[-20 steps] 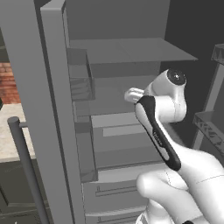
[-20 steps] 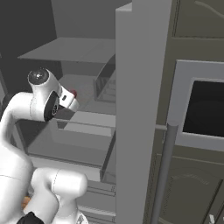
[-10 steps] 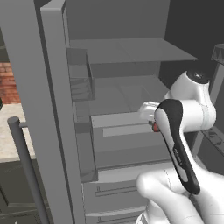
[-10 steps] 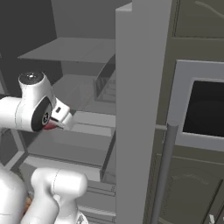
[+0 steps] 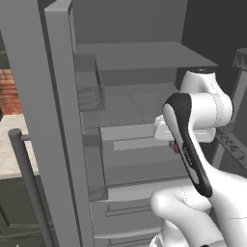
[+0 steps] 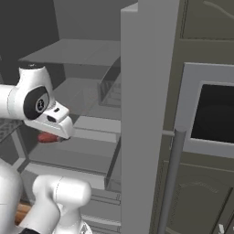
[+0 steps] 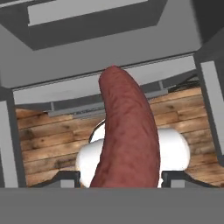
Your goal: Move the hot dog bun to the plate on the dining table and place the condiment next to that plate. Then navigate to the fridge and take the sausage and place it on the plate as well.
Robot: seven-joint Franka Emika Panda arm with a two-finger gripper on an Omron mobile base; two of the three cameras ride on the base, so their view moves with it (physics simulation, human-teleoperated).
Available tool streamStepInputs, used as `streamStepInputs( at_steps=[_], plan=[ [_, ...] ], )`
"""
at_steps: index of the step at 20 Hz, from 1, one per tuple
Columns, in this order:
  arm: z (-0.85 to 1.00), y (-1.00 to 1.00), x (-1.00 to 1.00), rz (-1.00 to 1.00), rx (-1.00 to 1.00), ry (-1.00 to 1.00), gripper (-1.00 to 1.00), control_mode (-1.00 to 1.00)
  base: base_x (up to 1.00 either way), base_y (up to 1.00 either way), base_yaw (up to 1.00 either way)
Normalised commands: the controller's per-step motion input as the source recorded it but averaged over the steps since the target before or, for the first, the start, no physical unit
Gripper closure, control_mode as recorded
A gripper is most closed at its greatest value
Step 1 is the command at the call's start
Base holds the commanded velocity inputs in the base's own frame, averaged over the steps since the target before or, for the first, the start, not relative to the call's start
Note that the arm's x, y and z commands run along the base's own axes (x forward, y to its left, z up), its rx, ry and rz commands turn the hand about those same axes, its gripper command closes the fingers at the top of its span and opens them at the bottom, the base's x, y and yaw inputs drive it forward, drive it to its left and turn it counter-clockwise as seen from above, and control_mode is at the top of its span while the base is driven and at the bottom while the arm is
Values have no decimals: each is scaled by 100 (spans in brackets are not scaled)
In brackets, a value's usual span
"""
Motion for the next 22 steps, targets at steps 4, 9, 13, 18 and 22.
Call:
streamStepInputs(
  at_steps=[4,9,13,18,22],
  plan=[
    [0,0,0,0,0,0,100,100,-93,0,-1],
    [0,0,0,0,0,0,100,100,-100,0,-6],
    [0,0,0,0,0,0,100,100,-97,1,-22],
    [0,0,0,0,0,0,100,100,-58,0,-66],
    [0,0,0,0,0,0,100,100,-44,0,-77]
  ],
)
